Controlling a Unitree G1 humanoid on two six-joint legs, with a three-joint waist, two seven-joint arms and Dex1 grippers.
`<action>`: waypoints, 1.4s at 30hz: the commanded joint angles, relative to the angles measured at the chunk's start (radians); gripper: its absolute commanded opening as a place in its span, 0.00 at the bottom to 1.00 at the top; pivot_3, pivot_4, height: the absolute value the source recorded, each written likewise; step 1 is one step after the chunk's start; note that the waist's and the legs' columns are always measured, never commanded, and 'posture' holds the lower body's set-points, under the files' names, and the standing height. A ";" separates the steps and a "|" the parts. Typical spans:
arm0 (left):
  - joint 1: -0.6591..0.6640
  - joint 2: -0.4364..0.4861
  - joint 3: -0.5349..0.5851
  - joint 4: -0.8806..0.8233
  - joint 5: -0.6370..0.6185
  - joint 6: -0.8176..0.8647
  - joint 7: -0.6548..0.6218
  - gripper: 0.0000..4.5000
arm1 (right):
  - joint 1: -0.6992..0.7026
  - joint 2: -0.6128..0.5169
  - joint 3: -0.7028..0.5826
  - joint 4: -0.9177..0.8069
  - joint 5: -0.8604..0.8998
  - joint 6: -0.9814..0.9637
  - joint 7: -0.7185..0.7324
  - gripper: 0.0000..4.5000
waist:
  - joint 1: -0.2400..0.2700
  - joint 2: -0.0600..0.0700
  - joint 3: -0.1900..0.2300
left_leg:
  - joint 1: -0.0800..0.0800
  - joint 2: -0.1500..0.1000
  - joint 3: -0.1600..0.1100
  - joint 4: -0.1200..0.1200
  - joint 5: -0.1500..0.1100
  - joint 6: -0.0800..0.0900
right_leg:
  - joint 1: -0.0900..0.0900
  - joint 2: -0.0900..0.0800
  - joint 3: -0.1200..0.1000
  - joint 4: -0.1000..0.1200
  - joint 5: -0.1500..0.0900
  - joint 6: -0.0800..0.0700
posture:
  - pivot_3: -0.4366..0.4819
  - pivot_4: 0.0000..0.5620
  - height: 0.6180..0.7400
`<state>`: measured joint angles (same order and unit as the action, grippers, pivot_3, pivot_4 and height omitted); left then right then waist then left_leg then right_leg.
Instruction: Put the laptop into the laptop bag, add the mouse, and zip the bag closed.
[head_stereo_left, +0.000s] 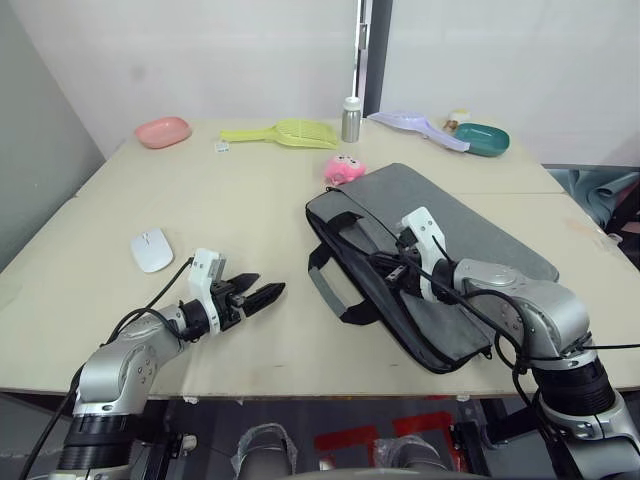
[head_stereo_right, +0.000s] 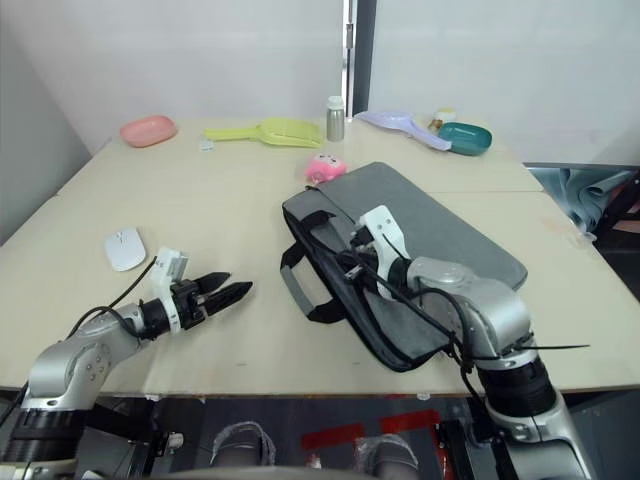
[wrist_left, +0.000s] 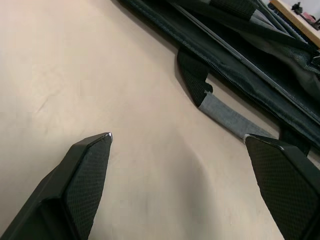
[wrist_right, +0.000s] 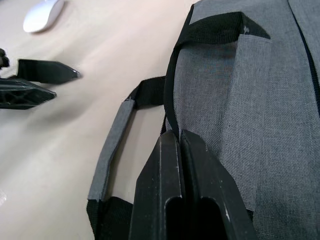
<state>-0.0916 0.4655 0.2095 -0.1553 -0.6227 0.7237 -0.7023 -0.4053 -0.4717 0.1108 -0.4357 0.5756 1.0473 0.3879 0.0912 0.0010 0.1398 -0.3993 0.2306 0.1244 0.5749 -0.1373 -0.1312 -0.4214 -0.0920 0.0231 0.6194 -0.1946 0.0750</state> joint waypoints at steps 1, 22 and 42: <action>0.008 -0.023 0.065 -0.017 0.009 -0.095 0.044 0.99 | -0.001 -0.009 0.054 0.022 -0.079 -0.130 0.044 0.00 | -0.003 0.000 0.000 | 0.000 0.000 0.000 0.000 0.000 0.000 | 0.000 0.000 0.000 0.000 0.000 0.000 | 0.48 0.27 1.00; 0.059 0.478 0.378 0.471 0.047 -0.306 -0.356 1.00 | 0.342 -0.460 -0.523 0.284 -0.104 -0.613 0.572 0.99 | 0.001 -0.002 -0.001 | 0.000 0.000 0.002 0.001 -0.002 0.005 | -0.001 0.000 0.002 -0.001 0.000 0.000 | 0.48 0.27 1.00; -0.233 0.685 0.310 1.125 0.236 -0.544 -0.400 1.00 | 0.252 -0.674 -0.588 0.885 -0.268 -0.902 0.689 0.99 | 0.000 -0.003 -0.002 | 0.001 0.001 0.005 0.004 -0.001 0.009 | 0.000 -0.001 0.003 0.002 0.000 -0.003 | 0.48 0.27 1.00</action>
<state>-0.3118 1.1312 0.5206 0.9671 -0.3934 0.2022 -1.0982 -0.1365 -1.1258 -0.4661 0.4486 0.2978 0.1498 1.0716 0.0917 -0.0018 0.1377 -0.3980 0.2313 0.1290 0.5796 -0.1388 -0.1214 -0.4214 -0.0928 0.0259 0.6215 -0.1947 0.0720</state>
